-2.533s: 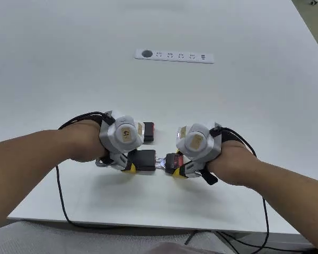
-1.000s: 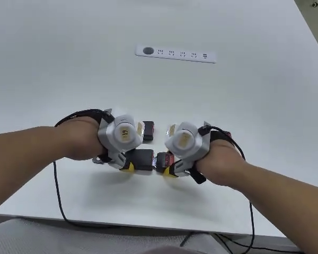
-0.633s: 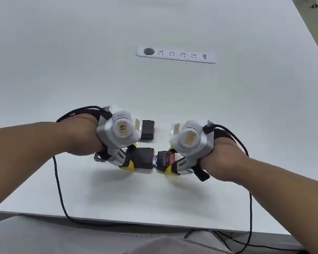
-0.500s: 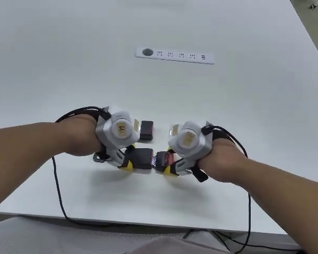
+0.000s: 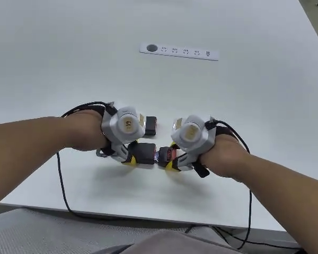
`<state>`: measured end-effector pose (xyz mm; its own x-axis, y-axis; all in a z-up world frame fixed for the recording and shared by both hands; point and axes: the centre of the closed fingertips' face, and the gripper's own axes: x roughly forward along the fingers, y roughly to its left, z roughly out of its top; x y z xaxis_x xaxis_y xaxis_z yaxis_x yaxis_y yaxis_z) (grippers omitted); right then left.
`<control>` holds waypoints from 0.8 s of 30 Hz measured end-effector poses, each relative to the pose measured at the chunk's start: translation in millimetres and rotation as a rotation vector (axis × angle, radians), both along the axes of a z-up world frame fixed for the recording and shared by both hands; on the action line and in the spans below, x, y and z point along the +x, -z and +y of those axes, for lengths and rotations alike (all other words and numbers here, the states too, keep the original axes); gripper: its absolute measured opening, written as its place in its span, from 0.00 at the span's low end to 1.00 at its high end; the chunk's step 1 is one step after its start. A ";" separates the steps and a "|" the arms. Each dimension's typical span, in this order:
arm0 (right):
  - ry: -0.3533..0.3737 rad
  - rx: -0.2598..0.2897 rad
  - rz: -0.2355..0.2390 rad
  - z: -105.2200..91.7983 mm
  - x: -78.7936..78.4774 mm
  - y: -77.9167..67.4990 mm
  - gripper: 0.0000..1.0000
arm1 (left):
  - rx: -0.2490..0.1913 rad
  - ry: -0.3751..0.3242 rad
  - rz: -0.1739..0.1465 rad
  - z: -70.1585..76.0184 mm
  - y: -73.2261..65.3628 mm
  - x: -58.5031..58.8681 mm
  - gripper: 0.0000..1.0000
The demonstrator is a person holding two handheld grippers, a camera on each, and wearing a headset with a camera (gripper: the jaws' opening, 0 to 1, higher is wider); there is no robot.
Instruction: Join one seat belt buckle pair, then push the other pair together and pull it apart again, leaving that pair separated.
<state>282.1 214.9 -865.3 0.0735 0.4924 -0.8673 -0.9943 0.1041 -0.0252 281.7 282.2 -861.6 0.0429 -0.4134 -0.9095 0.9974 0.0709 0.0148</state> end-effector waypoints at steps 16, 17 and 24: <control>0.050 0.066 -0.010 -5.6 1.7 -33.6 0.36 | -0.026 -0.008 -0.069 9.1 -32.3 7.9 0.36; 0.077 0.078 0.005 -6.9 2.7 -34.6 0.36 | -0.040 -0.007 -0.085 8.6 -34.4 11.5 0.35; 0.123 0.085 -0.035 -38.1 24.6 -40.7 0.36 | -0.103 -0.085 -0.114 8.4 -46.4 38.8 0.35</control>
<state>306.7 176.7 -824.6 0.1668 0.5494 -0.8187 -0.9726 0.2281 -0.0451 320.6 290.6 -815.1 0.1820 -0.4950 -0.8496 0.9800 0.1624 0.1154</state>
